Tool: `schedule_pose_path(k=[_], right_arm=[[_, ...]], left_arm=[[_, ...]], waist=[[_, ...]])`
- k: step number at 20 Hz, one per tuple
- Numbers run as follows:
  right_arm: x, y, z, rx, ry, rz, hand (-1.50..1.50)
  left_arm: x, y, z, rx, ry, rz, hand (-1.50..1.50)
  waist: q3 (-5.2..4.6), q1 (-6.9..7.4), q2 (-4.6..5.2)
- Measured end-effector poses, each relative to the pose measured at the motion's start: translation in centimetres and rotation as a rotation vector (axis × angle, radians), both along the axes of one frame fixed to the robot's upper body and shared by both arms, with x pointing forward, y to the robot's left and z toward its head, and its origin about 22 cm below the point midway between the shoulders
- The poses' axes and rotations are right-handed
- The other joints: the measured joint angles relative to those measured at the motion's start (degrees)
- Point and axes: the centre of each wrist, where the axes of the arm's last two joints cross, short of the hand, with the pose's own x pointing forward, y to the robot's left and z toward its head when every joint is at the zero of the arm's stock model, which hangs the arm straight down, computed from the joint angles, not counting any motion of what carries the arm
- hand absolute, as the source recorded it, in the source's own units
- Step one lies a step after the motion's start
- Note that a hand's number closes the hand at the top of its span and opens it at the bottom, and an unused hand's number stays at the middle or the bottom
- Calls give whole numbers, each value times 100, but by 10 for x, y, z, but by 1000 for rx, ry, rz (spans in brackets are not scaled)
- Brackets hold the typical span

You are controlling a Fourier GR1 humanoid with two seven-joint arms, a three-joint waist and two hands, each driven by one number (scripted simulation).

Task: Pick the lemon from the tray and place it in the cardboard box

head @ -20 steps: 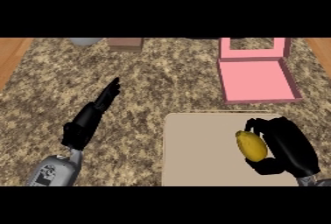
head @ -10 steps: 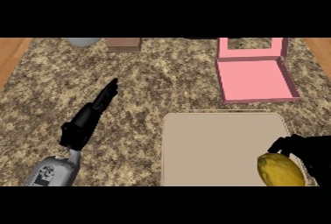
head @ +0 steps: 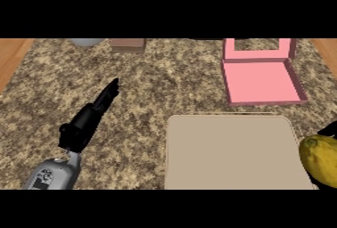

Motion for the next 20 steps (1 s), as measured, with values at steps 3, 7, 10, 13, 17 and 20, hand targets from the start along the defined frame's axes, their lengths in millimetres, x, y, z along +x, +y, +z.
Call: schedule_pose_path(k=[3, 7, 10, 13, 17, 20], right_arm=[[6, -7, 19, 34, -14, -25, 150], [23, -10, 36, 81, -22, -48, 150], [40, -18, 50, 113, -16, -48, 150], [57, -15, 57, 138, -11, -52, 150], [89, -17, 56, 177, -16, -64, 150], [109, -18, 49, 177, -18, -81, 150]], left_arm=[[5, -5, 1, 2, -1, -4, 0], [3, -5, 0, -2, -2, -17, 0], [7, -8, -1, -2, 3, -18, 0], [7, -7, -1, -1, 0, -20, 0], [11, -13, -2, 5, -1, -22, 0], [13, -13, -6, 0, -2, -25, 0]], waist=[[2, 20, 9], [0, 66, 16], [0, 77, 21], [0, 93, 24], [0, 111, 29], [1, 105, 30]])
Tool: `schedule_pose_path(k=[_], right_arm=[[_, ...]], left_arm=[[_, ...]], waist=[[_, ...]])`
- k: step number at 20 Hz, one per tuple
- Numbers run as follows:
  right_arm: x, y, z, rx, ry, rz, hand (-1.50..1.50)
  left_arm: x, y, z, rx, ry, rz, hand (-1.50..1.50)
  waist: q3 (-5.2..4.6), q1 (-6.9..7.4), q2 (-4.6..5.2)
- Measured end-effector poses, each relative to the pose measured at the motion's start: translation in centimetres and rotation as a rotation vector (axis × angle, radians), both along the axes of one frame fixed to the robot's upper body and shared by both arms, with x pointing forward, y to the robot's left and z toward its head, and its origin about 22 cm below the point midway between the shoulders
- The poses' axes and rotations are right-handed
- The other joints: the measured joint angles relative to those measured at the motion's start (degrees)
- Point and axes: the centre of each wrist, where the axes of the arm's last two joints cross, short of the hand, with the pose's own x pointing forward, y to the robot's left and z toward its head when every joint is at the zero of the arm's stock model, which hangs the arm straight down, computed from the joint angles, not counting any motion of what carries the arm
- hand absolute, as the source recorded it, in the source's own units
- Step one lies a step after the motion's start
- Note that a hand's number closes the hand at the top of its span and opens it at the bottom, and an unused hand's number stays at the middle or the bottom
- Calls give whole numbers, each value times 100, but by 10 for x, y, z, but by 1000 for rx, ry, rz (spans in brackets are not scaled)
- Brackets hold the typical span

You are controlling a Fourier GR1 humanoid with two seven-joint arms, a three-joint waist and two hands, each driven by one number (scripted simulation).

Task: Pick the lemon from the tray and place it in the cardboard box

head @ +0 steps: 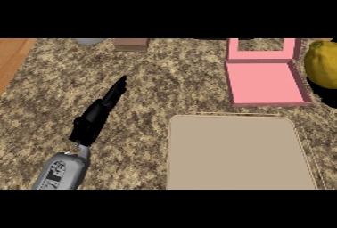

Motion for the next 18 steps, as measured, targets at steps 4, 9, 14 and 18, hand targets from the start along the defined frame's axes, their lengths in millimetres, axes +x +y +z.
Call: schedule_pose_path(k=[4, 9, 14, 18], right_arm=[[26, -3, -1, -31, 2, -40, 150], [58, 1, -16, -94, 29, -66, 150], [89, -3, -49, -133, 76, -81, 150], [109, -8, -79, -64, 155, -105, -150]], left_arm=[[-6, 1, 2, -2, 2, -4, 0], [-11, 0, -1, 3, -3, -7, 0], [-12, -3, -3, 2, -5, -13, 0], [-11, -3, 0, -4, -8, -16, 0]], waist=[[1, 15, -1], [1, 30, 3], [2, 37, 10], [4, 71, 22]])
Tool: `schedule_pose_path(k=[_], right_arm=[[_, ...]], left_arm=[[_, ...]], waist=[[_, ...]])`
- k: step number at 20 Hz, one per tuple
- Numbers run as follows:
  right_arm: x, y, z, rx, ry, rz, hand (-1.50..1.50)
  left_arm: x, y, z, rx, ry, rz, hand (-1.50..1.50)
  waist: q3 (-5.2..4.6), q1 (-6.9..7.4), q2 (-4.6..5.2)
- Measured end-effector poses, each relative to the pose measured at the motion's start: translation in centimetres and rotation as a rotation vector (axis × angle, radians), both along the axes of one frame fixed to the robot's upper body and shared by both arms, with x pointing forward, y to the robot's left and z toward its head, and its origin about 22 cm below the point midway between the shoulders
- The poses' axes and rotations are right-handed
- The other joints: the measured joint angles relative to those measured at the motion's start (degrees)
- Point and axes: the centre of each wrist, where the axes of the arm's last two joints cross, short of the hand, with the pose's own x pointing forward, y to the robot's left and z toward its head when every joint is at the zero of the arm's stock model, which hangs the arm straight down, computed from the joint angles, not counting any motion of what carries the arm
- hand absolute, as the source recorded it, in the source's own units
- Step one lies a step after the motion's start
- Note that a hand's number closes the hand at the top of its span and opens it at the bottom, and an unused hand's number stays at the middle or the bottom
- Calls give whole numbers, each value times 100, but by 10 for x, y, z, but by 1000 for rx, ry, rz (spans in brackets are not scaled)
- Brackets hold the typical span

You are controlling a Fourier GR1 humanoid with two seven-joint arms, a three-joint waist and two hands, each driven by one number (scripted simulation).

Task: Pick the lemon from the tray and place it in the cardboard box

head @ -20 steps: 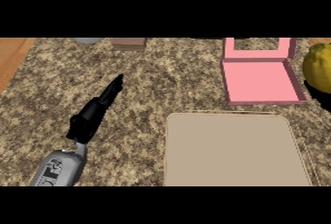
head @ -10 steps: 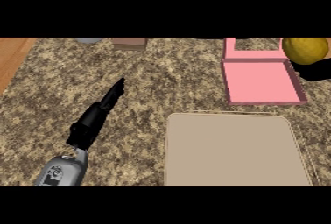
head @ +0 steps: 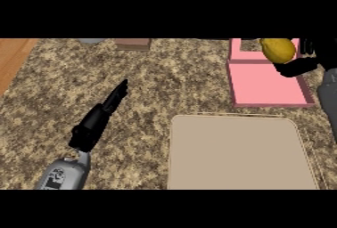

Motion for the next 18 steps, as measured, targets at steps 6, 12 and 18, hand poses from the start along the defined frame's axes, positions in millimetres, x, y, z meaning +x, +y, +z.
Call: schedule_pose_path(k=[6, 12, 18], right_arm=[[17, -3, -38, 146, 112, 1, -150], [26, -18, -47, 361, 7, 38, -150], [21, -54, -40, 661, -166, 28, -150]], left_arm=[[3, 1, 9, 8, -1, 6, 0], [5, -4, 4, 2, -1, 8, 0], [6, 2, 4, 1, 4, 14, 0]], waist=[[2, -7, -1], [6, -25, 9], [8, -59, 0]])
